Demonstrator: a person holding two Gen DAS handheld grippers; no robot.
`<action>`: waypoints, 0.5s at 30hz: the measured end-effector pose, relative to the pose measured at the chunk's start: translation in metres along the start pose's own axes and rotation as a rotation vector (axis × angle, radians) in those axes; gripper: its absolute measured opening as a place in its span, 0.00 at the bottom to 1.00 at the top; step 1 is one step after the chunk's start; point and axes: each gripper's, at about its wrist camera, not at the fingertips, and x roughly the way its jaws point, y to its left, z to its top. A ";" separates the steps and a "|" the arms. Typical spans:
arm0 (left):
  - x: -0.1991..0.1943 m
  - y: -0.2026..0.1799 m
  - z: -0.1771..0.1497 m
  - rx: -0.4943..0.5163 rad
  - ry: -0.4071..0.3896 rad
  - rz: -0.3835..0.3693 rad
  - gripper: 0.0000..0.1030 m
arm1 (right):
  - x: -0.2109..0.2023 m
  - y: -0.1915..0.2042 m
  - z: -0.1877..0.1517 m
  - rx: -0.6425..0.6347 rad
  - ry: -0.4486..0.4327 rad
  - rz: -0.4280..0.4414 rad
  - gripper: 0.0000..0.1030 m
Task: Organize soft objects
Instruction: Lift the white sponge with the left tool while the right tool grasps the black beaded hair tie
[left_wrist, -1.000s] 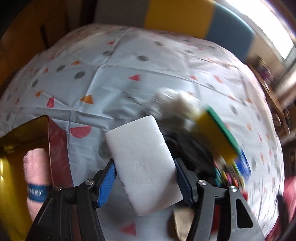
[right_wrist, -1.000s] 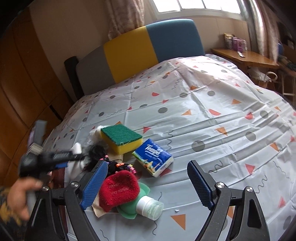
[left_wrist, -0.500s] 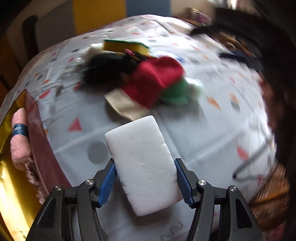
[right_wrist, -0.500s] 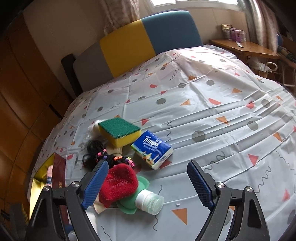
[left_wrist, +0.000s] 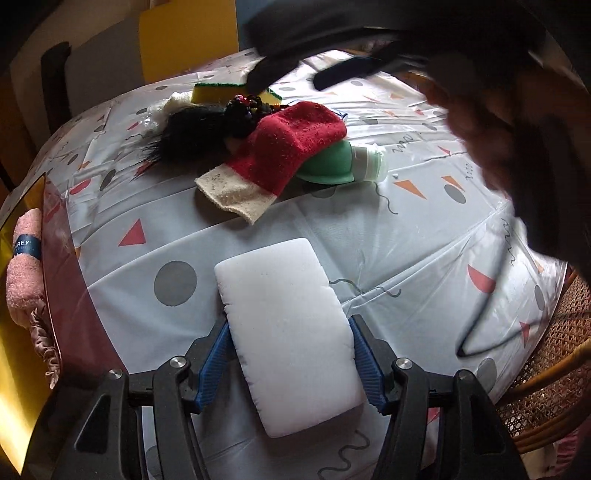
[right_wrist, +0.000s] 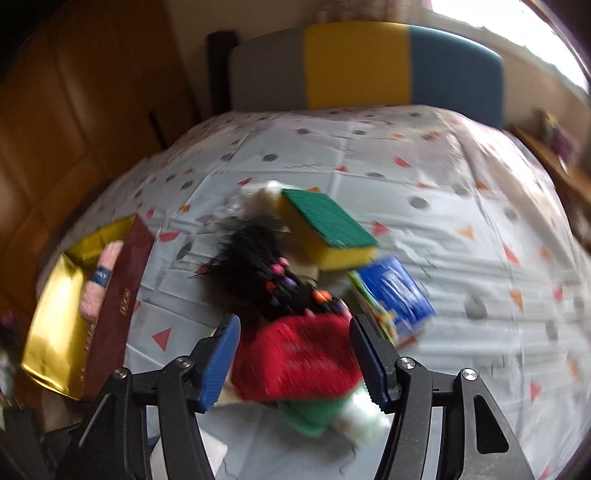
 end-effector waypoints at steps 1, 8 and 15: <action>0.000 0.000 0.000 -0.002 -0.004 -0.002 0.61 | 0.007 0.006 0.006 -0.034 0.018 -0.011 0.61; 0.000 0.001 0.000 -0.025 -0.022 -0.017 0.61 | 0.068 0.039 0.032 -0.219 0.164 -0.095 0.61; -0.001 -0.001 0.000 -0.027 -0.036 -0.024 0.61 | 0.070 0.041 0.042 -0.215 0.140 -0.132 0.29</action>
